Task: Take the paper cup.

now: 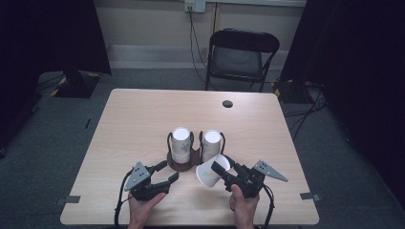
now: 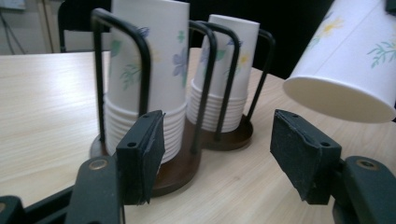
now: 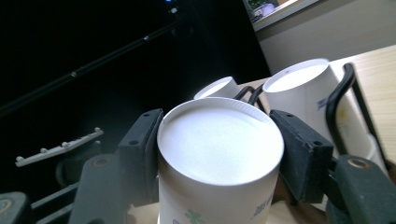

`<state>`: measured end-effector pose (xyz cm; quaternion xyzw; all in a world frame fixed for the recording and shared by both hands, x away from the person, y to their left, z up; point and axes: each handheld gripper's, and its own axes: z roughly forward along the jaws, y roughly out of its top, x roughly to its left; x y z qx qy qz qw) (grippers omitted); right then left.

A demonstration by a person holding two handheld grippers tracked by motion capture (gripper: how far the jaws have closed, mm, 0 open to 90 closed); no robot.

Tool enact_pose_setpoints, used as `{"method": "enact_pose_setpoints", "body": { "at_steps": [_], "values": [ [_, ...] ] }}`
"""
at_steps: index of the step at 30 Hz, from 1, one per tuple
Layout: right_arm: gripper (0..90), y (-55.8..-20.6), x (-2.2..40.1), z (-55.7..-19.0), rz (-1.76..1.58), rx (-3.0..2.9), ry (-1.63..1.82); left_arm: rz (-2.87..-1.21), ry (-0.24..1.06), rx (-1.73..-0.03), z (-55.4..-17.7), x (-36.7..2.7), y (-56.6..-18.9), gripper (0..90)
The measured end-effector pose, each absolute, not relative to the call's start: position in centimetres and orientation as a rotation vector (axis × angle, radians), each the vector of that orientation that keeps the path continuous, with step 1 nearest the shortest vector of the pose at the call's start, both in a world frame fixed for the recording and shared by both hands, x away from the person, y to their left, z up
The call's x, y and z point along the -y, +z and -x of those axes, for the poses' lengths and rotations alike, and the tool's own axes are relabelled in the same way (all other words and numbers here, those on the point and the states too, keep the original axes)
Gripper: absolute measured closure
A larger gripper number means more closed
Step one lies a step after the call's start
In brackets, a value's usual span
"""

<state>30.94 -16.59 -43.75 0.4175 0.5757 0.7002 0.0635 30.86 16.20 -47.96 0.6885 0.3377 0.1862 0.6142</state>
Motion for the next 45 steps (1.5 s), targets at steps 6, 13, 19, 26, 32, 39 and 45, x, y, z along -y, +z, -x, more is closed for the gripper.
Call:
{"method": "enact_pose_setpoints", "body": {
  "at_steps": [6, 13, 19, 26, 32, 39, 45],
  "values": [
    [37.6, -44.3, 15.7, -31.1, -1.293, -1.745, 2.212, -1.589, 0.416, -0.719, -30.6, -15.2, -47.9, 39.7],
    [37.6, -44.1, 14.9, -31.4, -1.309, -1.767, 2.305, -1.572, 0.416, -0.672, -30.5, -14.4, -47.6, 45.5],
    [37.6, -44.4, 14.2, -31.8, -1.375, -1.814, 2.32, -1.582, 0.445, -0.628, -30.3, -13.5, -47.5, 49.7],
    [37.5, -44.7, 13.2, -32.1, -1.393, -1.866, 2.326, -1.584, 0.485, -0.582, -30.1, -12.9, -47.5, 54.4],
    [37.0, -44.8, 12.8, -32.3, -1.383, -1.895, 2.363, -1.575, 0.504, -0.549, -29.8, -12.8, -47.4, 57.2],
    [35.6, -45.1, 13.0, -32.7, -1.398, -1.909, 2.379, -1.571, 0.508, -0.54, -30.0, -12.8, -47.3, 70.3],
    [35.0, -45.4, 13.5, -32.7, -1.419, -1.893, 2.379, -1.565, 0.492, -0.544, -30.3, -12.8, -47.5, 79.1]
  ]
}}
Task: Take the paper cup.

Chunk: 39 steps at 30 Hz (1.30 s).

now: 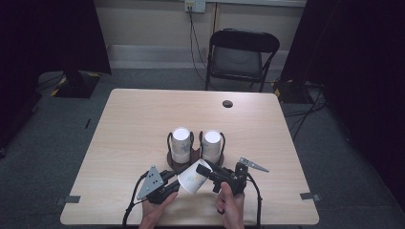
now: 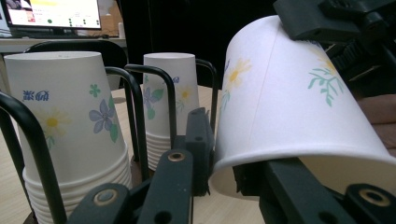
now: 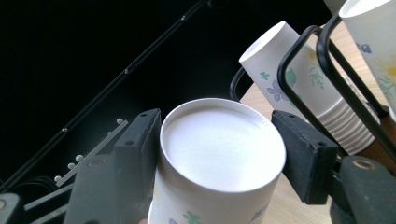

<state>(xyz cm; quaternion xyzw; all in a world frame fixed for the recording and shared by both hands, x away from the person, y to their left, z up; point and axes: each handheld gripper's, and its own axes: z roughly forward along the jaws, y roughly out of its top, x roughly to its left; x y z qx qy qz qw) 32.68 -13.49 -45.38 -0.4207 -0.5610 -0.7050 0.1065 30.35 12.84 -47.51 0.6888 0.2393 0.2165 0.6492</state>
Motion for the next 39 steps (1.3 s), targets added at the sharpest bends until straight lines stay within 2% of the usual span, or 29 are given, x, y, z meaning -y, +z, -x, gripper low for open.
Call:
{"method": "enact_pose_setpoints", "body": {
  "at_steps": [15, 39],
  "values": [
    [31.8, -45.2, 13.8, -32.6, 1.295, 1.756, -2.102, -1.587, 0.434, -0.51, -30.3, -13.1, -47.2, 85.9],
    [28.8, -44.2, 13.8, -32.1, 1.215, 2.011, -2.155, -1.674, 0.434, -0.515, -30.9, -14.6, -46.8, 86.9]
  ]
}}
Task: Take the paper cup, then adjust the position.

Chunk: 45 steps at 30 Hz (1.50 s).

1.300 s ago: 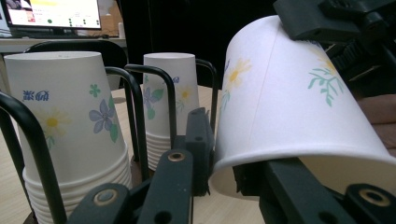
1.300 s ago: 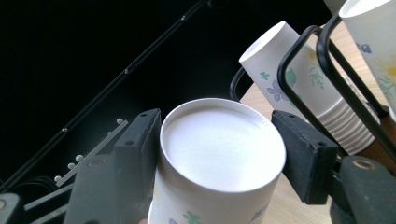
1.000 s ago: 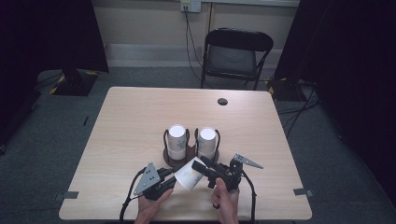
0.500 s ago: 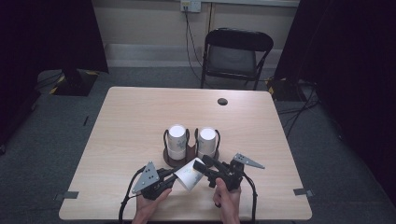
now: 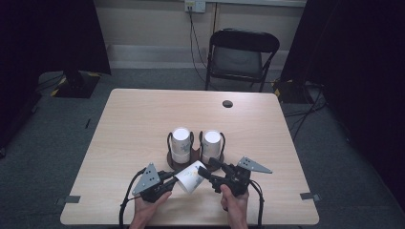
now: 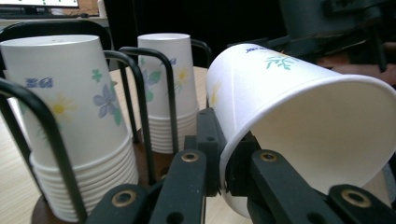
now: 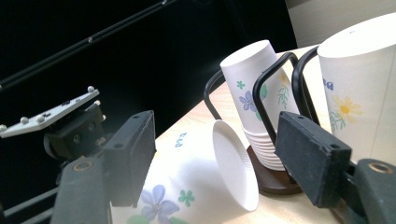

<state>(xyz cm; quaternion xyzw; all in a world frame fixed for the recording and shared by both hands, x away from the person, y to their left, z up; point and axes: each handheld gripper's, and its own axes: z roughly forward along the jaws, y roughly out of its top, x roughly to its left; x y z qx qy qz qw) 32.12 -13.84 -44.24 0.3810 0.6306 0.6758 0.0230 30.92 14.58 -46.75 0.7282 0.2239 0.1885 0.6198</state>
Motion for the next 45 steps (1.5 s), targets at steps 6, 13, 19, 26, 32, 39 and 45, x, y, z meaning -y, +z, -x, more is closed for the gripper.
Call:
{"method": "enact_pose_setpoints", "body": {
  "at_steps": [6, 13, 19, 26, 32, 39, 45],
  "values": [
    [28.9, -43.9, 13.8, -31.8, -1.116, -1.98, 2.03, -1.713, 0.422, -0.526, -31.3, -15.1, -46.5, 86.9],
    [28.8, -43.8, 14.2, -31.4, -1.061, -2.012, 1.961, -1.739, 0.409, -0.529, -31.7, -15.4, -46.0, 86.9],
    [28.0, -43.8, 14.5, -30.9, -0.996, -2.052, 1.897, -1.764, 0.411, -0.559, -31.9, -15.5, -45.9, 86.9],
    [26.2, -43.7, 14.4, -30.7, -0.948, -2.083, 1.849, -1.797, 0.393, -0.583, -32.3, -15.5, -45.3, 87.0],
    [25.3, -43.6, 13.9, -30.6, -0.908, -2.122, 1.791, -1.831, 0.366, -0.598, -32.7, -15.8, -45.2, 86.9],
    [26.2, -43.2, 13.6, -30.6, -0.86, -2.141, 1.701, -1.848, 0.359, -0.644, -33.1, -15.9, -45.3, 87.0],
    [25.7, -42.8, 13.3, -30.6, -0.778, -2.185, 1.623, -1.895, 0.342, -0.615, -33.3, -15.8, -44.8, 86.9]
  ]
}}
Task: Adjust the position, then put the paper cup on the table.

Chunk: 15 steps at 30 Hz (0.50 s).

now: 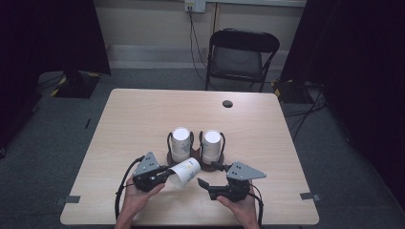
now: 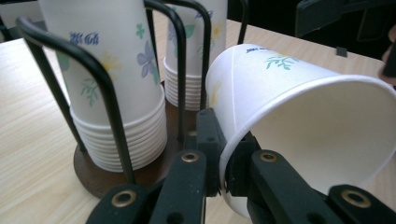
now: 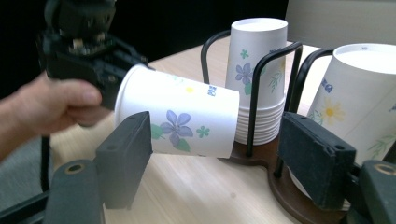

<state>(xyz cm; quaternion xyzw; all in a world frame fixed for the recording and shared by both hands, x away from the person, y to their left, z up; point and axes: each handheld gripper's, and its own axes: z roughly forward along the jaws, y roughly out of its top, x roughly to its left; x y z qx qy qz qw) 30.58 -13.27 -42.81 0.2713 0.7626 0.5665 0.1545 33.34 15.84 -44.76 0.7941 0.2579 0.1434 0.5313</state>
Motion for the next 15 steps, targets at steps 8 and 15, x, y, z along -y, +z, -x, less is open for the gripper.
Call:
{"method": "enact_pose_setpoints", "body": {
  "at_steps": [8, 15],
  "values": [
    [24.1, -42.3, 12.4, -30.2, -0.625, -2.22, 1.535, -1.949, 0.324, -0.594, -33.5, -15.7, -44.3, 87.1],
    [22.9, -41.7, 12.1, -30.2, -0.518, -2.267, 1.447, -1.96, 0.305, -0.622, -33.9, -15.9, -43.9, 87.0]
  ]
}}
